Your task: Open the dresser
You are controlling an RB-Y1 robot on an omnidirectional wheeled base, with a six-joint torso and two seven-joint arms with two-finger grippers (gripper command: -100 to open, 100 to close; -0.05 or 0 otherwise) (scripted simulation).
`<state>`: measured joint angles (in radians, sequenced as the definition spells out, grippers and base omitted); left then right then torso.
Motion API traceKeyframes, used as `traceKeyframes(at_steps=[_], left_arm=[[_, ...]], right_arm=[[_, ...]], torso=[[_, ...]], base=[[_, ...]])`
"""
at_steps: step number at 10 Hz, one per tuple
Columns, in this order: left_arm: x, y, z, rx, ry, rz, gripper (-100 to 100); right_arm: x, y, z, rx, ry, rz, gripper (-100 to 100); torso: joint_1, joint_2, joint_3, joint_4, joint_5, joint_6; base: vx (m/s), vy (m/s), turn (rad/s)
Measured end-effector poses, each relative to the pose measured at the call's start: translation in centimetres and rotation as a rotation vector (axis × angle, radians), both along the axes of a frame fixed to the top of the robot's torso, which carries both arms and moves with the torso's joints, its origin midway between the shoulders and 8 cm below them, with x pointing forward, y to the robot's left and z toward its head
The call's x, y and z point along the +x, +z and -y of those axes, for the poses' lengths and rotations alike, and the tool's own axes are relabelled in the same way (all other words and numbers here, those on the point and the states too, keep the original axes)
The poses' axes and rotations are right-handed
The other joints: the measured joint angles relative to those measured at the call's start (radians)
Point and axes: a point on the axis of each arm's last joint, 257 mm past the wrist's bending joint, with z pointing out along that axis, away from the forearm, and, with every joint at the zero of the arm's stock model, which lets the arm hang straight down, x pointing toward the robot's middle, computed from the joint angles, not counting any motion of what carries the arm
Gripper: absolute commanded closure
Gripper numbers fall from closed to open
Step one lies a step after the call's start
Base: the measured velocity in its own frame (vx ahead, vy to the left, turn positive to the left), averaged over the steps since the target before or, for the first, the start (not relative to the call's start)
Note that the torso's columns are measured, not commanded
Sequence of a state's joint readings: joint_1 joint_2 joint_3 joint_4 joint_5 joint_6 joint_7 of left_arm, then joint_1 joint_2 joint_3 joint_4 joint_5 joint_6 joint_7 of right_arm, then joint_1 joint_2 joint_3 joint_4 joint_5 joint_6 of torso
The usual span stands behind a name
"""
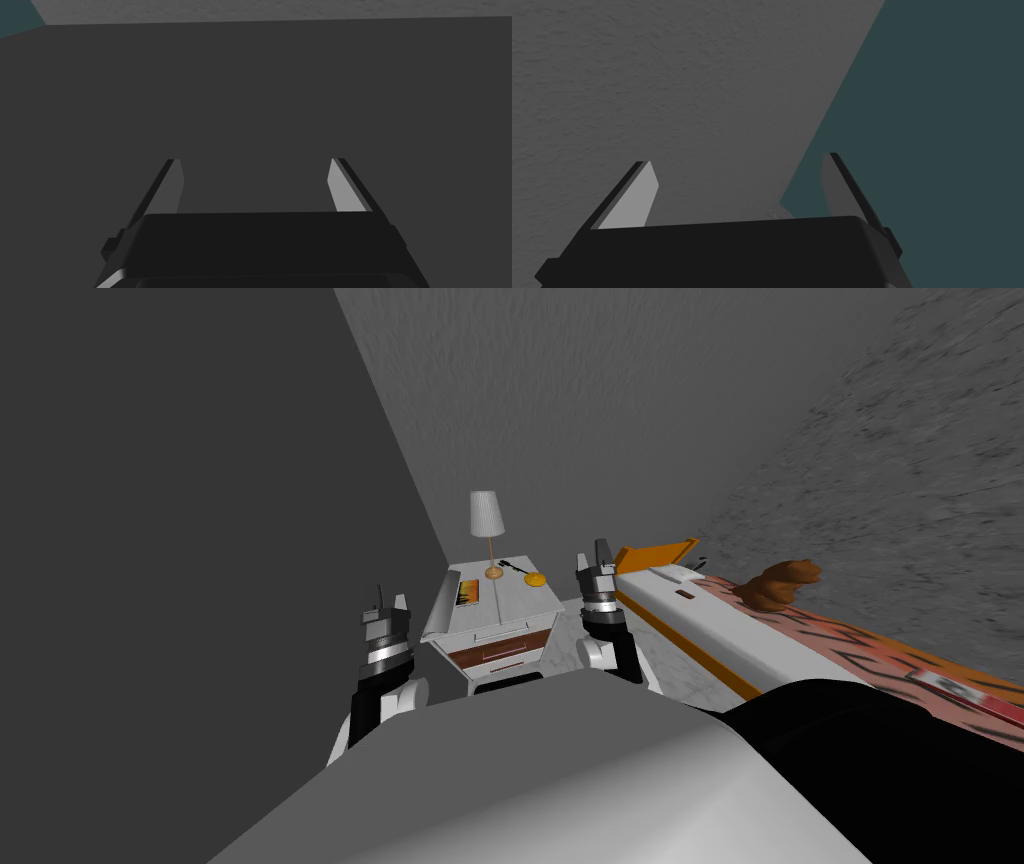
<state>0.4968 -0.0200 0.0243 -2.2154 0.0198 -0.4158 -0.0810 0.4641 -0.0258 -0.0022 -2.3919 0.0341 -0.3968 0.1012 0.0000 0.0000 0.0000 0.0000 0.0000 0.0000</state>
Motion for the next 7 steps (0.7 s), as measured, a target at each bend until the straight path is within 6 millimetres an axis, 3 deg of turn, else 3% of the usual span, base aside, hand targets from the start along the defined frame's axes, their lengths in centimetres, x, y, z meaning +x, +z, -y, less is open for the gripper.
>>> traceKeyframes(at_steps=[2, 7], left_arm=[[0.0, 0.0, 0.0, 0.0, 0.0, 0.0, 0], [0.0, 0.02, 0.0, 0.0, 0.0, 0.0, 0]], right_arm=[[0.0, 0.0, 0.0, 0.0, 0.0, 0.0, 0], [-0.01, 0.01, 0.0, 0.0, 0.0, 0.0, 0]], torso=[[0.0, 0.104, -0.209, 0.105, 0.0, 0.0], [0.0, 0.47, -0.939, 0.47, 0.0, 0.0]], base=[[0.0, 0.0, 0.0], [0.0, 0.0, 0.0]])
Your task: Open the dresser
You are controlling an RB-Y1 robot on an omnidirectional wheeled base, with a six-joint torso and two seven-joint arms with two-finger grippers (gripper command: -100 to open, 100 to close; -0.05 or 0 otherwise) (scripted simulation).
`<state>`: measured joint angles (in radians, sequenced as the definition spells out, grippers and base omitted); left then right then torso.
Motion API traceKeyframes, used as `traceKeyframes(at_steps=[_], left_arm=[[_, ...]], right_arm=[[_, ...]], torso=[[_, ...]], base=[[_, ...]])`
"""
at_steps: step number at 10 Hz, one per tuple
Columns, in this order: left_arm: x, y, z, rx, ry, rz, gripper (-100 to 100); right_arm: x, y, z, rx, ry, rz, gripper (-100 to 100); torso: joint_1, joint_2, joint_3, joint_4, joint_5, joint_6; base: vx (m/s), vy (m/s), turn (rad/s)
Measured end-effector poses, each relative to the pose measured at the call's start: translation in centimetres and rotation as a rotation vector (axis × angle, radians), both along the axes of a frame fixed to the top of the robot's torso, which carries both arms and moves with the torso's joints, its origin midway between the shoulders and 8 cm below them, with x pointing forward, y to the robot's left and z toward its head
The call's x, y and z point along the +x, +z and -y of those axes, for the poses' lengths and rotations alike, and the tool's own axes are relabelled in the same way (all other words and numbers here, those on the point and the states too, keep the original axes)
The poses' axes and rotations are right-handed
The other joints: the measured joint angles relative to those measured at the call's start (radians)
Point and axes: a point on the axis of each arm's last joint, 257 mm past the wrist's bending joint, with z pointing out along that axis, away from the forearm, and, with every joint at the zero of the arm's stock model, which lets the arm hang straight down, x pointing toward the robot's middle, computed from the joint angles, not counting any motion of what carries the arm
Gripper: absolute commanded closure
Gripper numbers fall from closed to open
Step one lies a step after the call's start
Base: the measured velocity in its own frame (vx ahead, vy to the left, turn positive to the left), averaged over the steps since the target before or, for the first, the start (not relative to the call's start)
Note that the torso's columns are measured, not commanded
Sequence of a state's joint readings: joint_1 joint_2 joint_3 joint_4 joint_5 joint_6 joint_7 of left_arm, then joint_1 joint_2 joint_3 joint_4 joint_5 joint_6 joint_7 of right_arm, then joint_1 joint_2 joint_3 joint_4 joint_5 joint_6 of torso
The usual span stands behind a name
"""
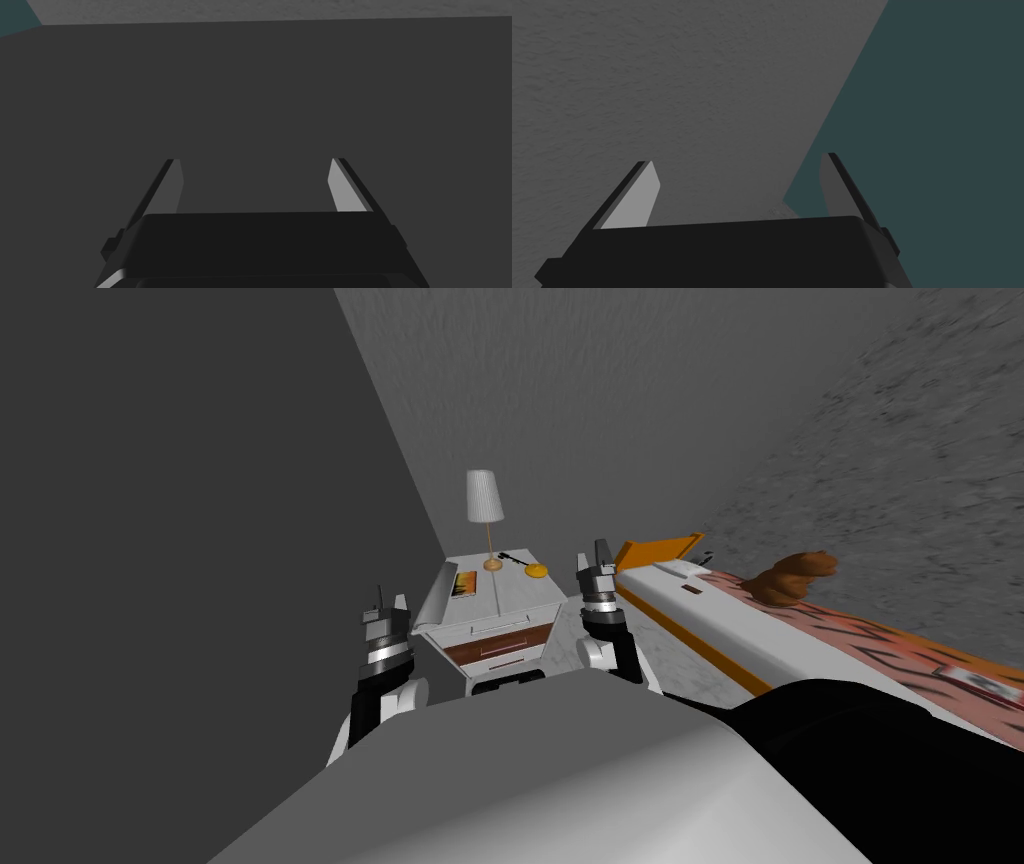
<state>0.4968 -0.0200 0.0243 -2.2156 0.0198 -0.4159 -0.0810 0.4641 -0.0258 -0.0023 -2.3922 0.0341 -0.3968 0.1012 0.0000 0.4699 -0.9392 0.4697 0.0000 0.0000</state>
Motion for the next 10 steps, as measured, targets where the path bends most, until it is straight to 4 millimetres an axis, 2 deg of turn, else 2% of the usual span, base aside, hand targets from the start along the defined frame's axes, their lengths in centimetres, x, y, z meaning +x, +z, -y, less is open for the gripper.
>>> traceKeyframes(at_steps=[2, 3, 5, 10], left_arm=[[0.0, 0.0, 0.0, 0.0, 0.0, 0.0, 0], [0.0, 0.0, 0.0, 0.0, 0.0, 0.0, -100], [0.2, -0.4, 0.4, 0.047, -0.026, -0.011, -100], [0.7, -2.7, 0.8, 0.13, -0.077, -0.035, -100]], right_arm=[[0.0, 0.0, 0.0, 0.0, 0.0, 0.0, 0], [0.0, 0.0, 0.0, 0.0, 0.0, 0.0, 0], [0.0, 0.0, 0.0, 0.0, 0.0, -0.001, 0], [0.0, 0.0, 0.0, 0.0, 0.0, -0.001, 0]], torso=[[0.0, 0.148, -0.295, 0.148, 0.0, 0.0], [0.0, 0.221, -0.443, 0.221, 0.0, 0.0], [0.0, 0.265, -0.531, 0.264, 0.0, 0.0], [0.0, 0.268, -0.537, 0.268, 0.0, 0.0]], base=[[0.0, 0.0, 0.0], [0.007, -0.005, -0.003], [0.002, -0.012, -0.006], [0.01, -0.018, -0.009]])
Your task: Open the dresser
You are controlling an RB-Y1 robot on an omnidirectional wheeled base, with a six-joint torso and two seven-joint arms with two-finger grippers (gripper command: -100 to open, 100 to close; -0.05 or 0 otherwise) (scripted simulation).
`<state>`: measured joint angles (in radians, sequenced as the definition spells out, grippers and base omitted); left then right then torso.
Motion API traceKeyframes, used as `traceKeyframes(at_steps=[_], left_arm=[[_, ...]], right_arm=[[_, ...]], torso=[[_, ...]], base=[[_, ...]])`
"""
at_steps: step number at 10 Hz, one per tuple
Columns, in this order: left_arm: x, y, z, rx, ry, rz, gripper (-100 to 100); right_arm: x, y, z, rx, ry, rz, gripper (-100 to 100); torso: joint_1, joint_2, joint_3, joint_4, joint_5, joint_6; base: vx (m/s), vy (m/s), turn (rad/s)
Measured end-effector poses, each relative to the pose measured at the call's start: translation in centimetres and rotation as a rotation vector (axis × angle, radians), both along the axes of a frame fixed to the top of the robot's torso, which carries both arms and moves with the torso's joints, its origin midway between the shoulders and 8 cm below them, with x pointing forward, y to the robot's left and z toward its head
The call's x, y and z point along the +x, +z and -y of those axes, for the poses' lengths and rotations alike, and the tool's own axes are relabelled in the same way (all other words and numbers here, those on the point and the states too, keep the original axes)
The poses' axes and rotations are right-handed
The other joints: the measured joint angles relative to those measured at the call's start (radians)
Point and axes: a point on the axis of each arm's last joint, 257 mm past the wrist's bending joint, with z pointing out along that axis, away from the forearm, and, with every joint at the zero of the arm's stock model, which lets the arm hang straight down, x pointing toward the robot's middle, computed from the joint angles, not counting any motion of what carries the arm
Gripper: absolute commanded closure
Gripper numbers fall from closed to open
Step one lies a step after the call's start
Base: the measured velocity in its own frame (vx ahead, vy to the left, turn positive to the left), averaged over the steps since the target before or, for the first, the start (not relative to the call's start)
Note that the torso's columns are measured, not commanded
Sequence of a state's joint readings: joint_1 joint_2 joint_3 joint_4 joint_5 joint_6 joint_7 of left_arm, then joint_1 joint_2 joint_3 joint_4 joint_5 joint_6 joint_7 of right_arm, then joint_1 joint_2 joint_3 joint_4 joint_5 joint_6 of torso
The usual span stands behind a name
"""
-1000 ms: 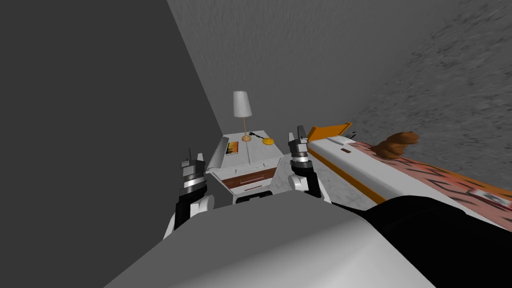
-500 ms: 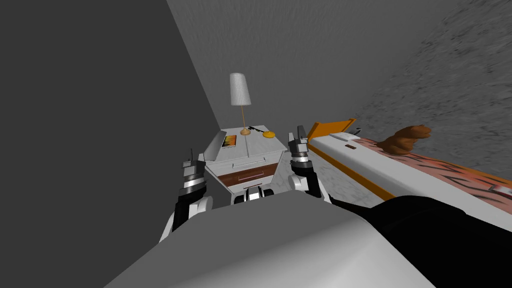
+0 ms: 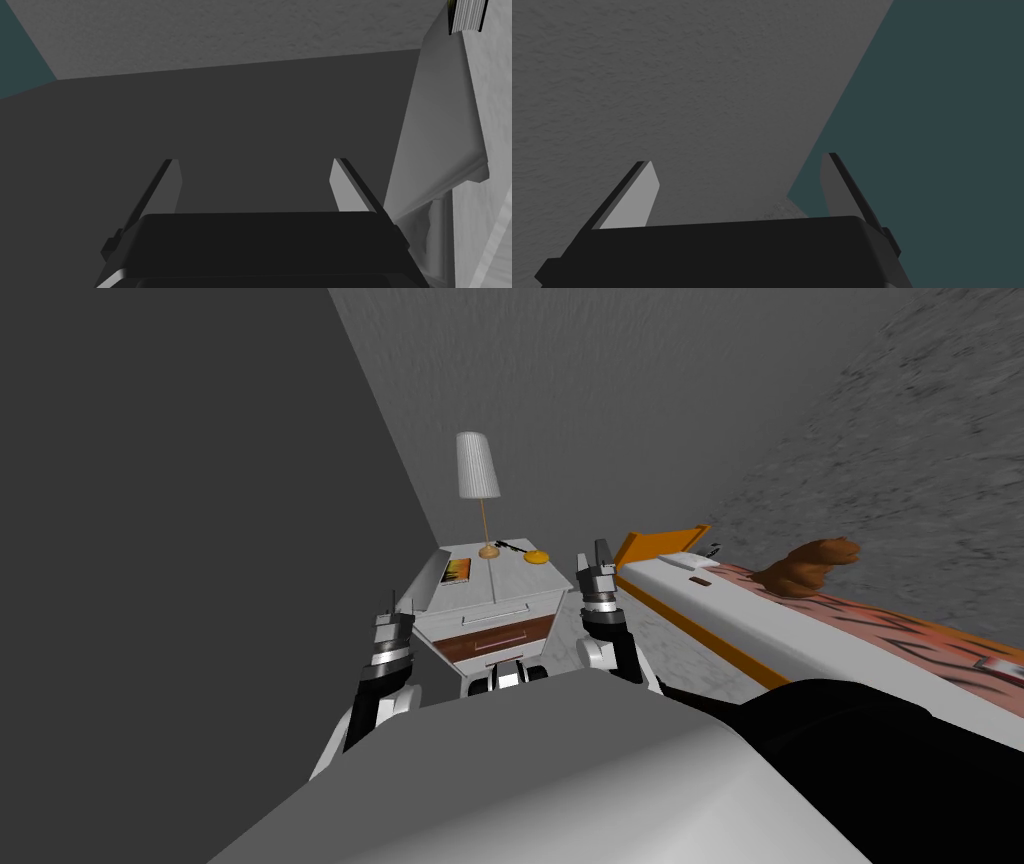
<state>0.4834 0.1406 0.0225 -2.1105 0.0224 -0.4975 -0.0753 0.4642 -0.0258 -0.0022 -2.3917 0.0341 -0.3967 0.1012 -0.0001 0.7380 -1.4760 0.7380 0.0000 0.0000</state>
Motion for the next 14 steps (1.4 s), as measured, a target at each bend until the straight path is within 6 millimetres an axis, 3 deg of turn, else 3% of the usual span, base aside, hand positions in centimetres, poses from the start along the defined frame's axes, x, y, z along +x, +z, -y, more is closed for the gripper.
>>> traceKeyframes(at_steps=[7, 14], left_arm=[[0.1, -4.5, -0.4, 0.028, -0.029, -0.004, -100], [-0.4, -6.6, -0.6, 0.027, -0.038, 0.006, -100]], right_arm=[[0.0, 0.0, 0.0, 0.0, 0.0, 0.0, 0], [0.0, 0.0, 0.0, 0.0, 0.0, 0.0, 0]], torso=[[0.003, -0.009, -0.004, -0.008, 0.005, 0.002], [0.005, -0.015, -0.007, -0.013, 0.009, 0.004]], base=[[0.011, -0.025, -0.009], [0.006, -0.015, -0.005]])
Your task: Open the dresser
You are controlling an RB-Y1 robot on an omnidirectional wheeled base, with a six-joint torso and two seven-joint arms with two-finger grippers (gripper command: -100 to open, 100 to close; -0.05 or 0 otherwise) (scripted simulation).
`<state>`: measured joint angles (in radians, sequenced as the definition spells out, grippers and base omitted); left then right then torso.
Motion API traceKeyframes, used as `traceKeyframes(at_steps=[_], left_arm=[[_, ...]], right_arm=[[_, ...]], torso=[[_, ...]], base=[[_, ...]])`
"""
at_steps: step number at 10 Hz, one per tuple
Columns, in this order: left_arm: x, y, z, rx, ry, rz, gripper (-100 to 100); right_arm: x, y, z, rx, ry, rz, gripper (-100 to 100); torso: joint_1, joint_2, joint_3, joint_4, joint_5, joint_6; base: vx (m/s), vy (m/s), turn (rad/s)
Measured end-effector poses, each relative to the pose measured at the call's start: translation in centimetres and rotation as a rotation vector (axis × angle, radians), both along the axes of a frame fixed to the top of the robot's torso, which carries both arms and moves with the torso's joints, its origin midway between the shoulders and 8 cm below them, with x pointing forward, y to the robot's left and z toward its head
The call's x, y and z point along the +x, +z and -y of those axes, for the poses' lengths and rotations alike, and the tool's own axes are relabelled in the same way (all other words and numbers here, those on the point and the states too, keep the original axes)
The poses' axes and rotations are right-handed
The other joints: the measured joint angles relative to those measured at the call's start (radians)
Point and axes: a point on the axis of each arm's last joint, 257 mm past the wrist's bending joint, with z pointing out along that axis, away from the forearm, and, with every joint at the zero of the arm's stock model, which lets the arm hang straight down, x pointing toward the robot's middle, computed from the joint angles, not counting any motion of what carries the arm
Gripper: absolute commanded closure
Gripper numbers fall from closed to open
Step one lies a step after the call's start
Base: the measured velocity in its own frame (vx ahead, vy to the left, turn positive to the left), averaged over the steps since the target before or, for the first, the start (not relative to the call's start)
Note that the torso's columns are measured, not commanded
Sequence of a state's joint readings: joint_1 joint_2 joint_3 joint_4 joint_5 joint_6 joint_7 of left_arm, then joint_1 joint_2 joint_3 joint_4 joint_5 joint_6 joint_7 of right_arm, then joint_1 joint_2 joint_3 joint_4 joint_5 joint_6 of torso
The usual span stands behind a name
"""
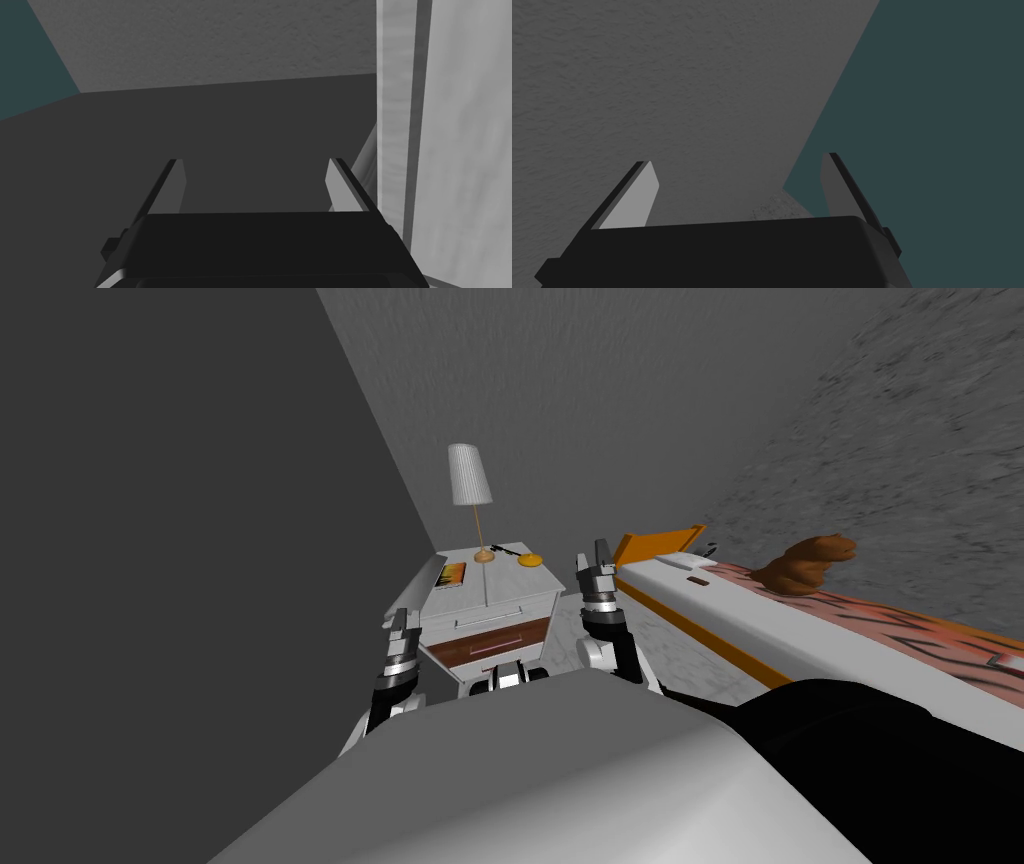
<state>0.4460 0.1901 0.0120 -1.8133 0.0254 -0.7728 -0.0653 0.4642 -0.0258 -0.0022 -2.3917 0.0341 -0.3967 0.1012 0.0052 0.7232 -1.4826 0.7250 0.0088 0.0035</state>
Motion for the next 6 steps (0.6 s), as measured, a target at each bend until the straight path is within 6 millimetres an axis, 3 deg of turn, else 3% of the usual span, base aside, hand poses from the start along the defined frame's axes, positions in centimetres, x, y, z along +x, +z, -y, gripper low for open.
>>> traceKeyframes(at_steps=[6], left_arm=[[-0.3, -1.7, 0.0, -0.006, -0.003, -0.004, -100]], right_arm=[[0.0, 0.0, 0.0, 0.0, 0.0, 0.0, 0]], torso=[[0.0, 0.0, 0.0, 0.0, 0.0, 0.0]], base=[[0.005, -0.01, -0.002]])
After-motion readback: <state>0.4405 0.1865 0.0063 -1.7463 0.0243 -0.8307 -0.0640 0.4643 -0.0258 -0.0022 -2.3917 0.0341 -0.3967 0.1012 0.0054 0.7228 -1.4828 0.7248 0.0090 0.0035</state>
